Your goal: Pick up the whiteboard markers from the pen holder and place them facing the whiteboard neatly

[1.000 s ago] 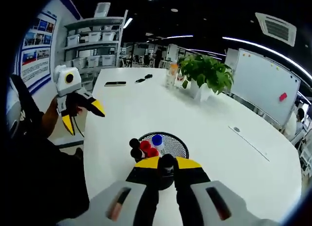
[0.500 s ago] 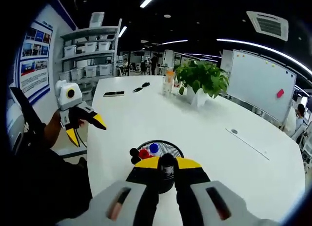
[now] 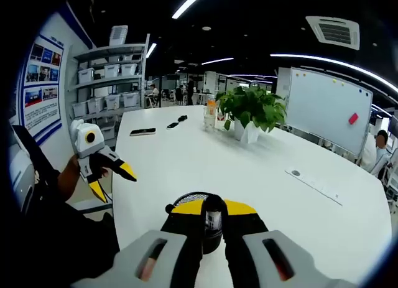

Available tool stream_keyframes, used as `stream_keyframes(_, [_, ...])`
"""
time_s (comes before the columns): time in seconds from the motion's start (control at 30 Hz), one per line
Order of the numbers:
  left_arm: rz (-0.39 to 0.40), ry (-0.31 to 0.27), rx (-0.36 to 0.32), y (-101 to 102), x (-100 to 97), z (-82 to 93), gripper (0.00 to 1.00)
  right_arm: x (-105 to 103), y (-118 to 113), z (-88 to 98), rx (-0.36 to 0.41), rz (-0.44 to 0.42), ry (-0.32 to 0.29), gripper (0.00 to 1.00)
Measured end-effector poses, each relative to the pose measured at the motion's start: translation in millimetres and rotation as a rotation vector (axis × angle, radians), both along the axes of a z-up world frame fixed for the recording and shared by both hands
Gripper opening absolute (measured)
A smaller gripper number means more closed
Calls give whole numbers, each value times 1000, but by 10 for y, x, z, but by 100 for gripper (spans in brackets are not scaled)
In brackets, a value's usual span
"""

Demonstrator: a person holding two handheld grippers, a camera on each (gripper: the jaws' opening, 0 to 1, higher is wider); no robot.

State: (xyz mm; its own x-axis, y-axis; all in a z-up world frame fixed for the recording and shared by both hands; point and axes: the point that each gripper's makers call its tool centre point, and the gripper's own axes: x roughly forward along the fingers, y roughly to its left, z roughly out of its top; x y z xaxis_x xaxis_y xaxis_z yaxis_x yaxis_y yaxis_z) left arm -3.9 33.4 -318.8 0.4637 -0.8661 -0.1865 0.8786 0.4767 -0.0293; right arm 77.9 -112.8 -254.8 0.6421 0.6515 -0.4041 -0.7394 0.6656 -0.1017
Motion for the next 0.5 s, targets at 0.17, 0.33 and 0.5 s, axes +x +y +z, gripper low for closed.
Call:
stream_keyframes(0.17, [-4,5,2,-7,-1,-19,49,-82,3,102,1,20,-9,13])
stream_keyframes(0.33, [-2,7,2,-8,3,-25,49,-126,-13,217,18,26,-37,13])
stream_keyframes(0.5, [2,2,-19,-19,-3,12,49,-113,-28,262,30,18,-39,13])
